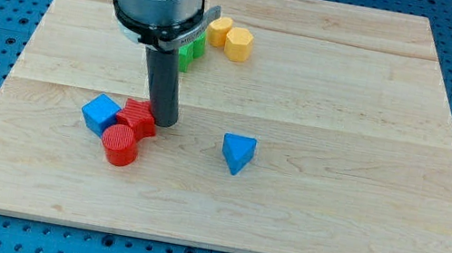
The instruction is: Place the blue triangle close to the red
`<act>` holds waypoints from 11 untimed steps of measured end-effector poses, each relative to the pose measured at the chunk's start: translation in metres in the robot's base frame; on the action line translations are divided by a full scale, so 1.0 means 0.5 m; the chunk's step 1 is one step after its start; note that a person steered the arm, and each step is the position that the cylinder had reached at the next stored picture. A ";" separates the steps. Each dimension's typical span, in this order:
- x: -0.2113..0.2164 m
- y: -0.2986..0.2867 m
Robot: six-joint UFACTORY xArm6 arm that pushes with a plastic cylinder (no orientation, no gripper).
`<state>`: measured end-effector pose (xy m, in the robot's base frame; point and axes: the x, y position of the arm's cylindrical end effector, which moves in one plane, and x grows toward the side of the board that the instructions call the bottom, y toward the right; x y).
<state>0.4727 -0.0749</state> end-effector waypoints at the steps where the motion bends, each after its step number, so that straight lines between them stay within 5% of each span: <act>1: -0.013 0.125; 3: 0.093 0.277; 6: 0.057 0.146; 8: 0.150 0.184; 11: 0.087 0.144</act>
